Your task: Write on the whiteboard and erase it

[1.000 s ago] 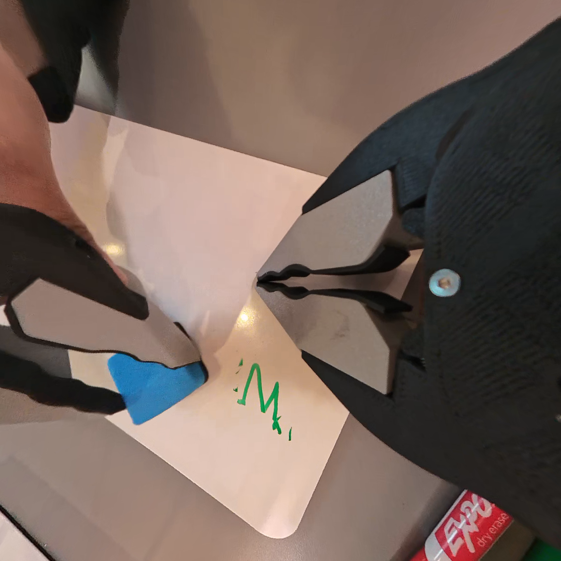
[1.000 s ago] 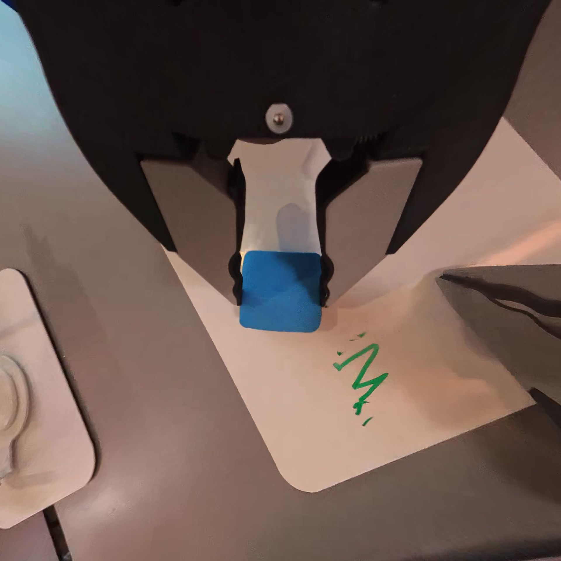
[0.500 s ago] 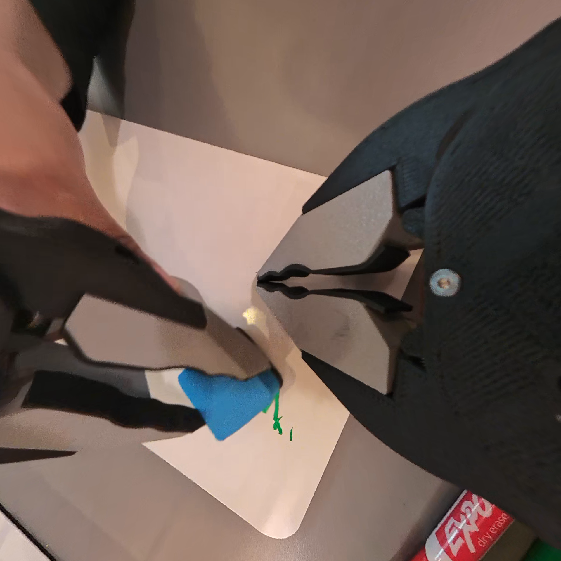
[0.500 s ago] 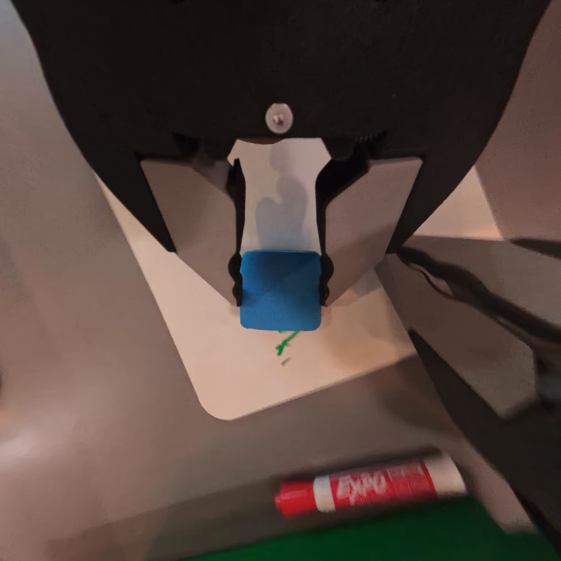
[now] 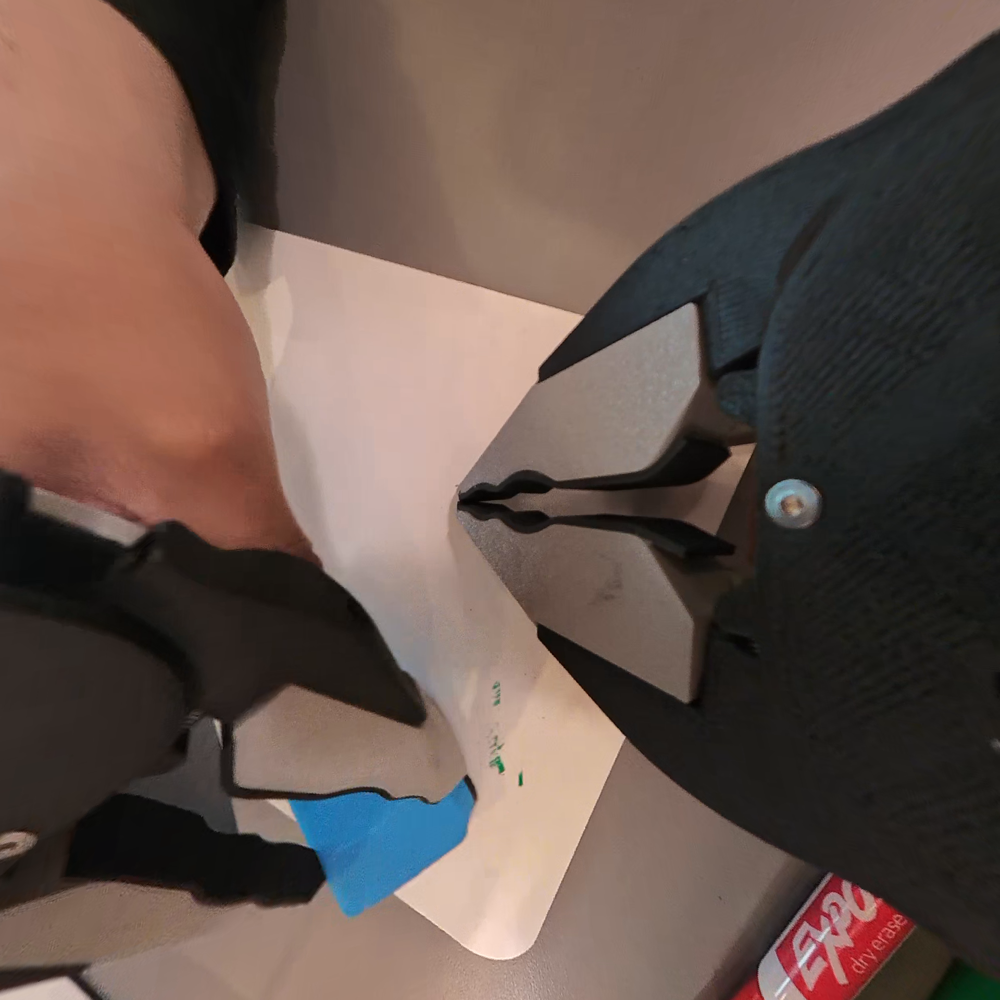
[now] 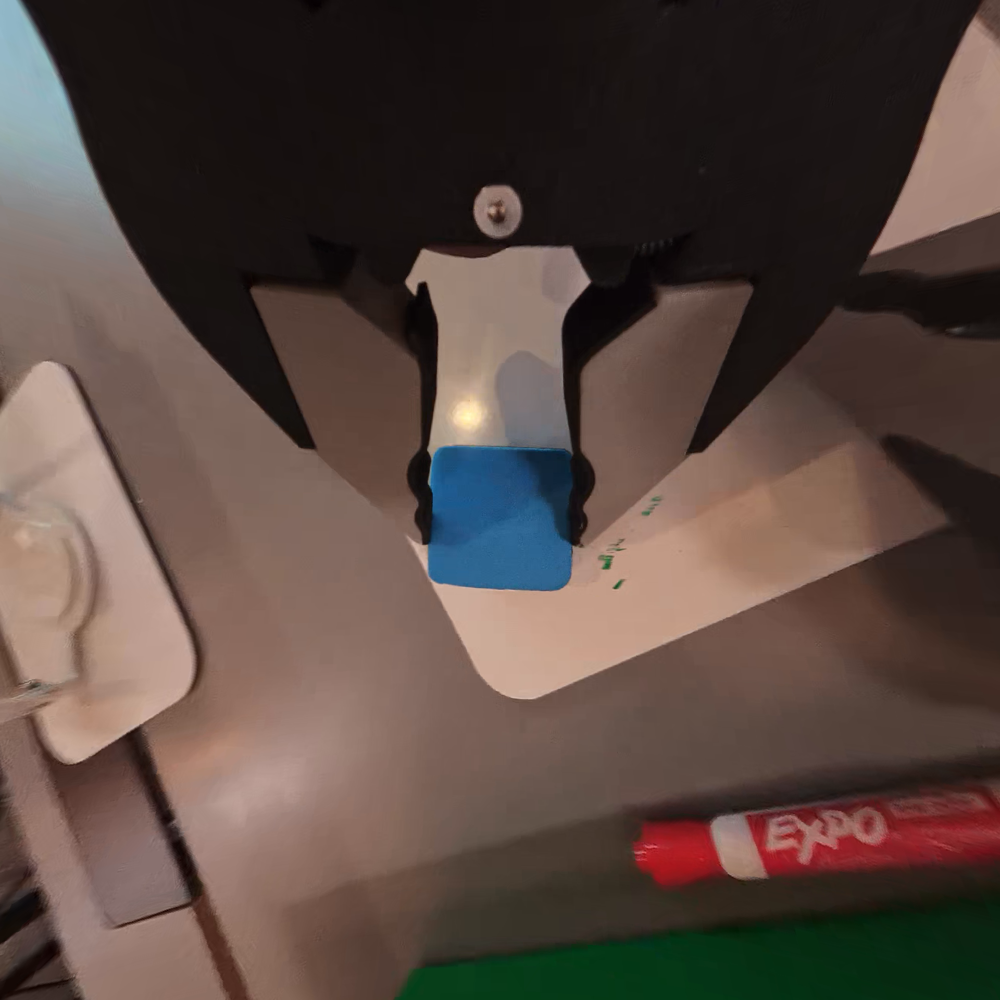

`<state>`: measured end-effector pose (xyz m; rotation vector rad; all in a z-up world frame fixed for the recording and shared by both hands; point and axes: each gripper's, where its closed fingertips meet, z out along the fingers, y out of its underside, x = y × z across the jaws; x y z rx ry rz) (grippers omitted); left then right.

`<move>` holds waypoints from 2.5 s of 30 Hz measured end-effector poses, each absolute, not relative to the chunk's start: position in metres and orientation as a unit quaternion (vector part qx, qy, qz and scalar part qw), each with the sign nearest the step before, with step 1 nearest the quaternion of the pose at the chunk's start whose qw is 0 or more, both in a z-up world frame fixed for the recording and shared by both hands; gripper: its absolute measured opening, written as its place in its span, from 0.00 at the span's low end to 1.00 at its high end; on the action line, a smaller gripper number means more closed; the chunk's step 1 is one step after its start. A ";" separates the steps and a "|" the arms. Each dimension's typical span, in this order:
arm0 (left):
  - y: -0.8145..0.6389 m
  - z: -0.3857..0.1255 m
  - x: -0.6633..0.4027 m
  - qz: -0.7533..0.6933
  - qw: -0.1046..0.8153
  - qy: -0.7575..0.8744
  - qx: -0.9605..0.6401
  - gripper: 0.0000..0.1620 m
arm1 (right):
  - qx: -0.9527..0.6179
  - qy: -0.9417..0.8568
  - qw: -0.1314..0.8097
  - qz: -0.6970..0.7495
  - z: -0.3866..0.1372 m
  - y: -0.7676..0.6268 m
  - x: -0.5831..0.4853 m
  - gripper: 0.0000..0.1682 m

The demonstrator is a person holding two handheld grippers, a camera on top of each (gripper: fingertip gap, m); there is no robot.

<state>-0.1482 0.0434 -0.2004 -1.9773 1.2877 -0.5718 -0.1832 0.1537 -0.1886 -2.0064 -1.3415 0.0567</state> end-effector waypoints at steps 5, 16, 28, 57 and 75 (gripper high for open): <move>0.043 -0.201 -0.148 -0.222 0.349 0.497 -0.763 0.00 | -0.785 -0.508 0.345 0.088 -0.191 0.148 -0.203 0.29; 0.042 -0.201 -0.149 -0.224 0.347 0.497 -0.763 0.00 | -0.772 -0.523 0.335 0.137 -0.193 0.137 -0.228 0.29; 0.042 -0.200 -0.149 -0.227 0.345 0.496 -0.764 0.00 | -0.783 -0.516 0.295 0.180 -0.192 0.127 -0.209 0.29; 0.042 -0.200 -0.151 -0.227 0.346 0.489 -0.768 0.00 | -0.798 -0.529 0.274 0.094 -0.195 0.137 -0.083 0.29; 0.043 -0.200 -0.152 -0.226 0.347 0.487 -0.769 0.00 | -0.843 -0.466 0.233 0.131 -0.193 0.145 -0.022 0.29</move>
